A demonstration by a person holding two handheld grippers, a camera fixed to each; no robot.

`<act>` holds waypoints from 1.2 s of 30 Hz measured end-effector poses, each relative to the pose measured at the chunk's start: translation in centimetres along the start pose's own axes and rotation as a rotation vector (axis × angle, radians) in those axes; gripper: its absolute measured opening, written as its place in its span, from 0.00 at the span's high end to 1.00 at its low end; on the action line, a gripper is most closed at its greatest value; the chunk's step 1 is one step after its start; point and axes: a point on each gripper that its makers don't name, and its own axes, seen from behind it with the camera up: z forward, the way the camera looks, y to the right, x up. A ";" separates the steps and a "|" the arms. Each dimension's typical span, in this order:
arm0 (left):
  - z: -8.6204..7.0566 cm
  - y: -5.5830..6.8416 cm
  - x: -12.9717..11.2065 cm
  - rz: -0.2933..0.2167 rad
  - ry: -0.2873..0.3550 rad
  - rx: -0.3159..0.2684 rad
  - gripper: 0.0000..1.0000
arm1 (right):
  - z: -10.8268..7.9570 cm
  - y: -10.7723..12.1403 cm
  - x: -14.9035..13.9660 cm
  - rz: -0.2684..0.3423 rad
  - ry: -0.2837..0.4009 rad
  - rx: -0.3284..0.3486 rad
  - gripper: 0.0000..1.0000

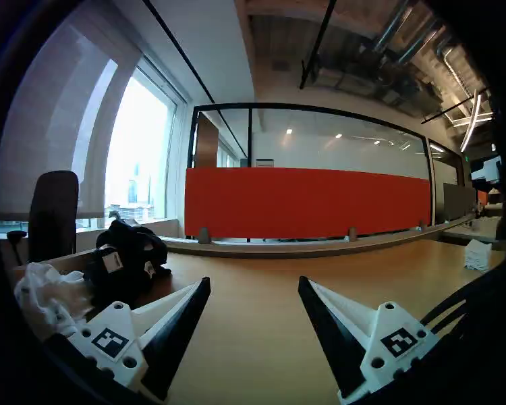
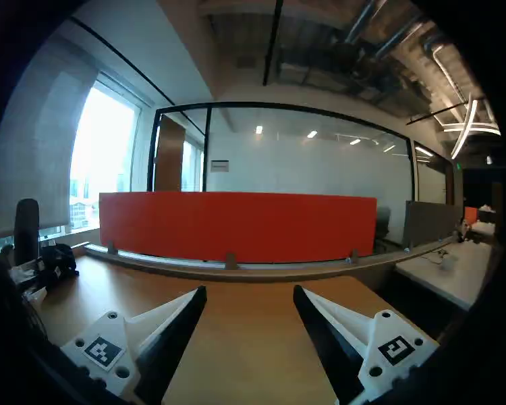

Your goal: Fold towel

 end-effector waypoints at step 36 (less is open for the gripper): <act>0.5 0.4 -1.5 0.024 -0.042 -0.009 0.03 | 0.8 2.3 0.2 -0.017 0.033 -0.005 0.00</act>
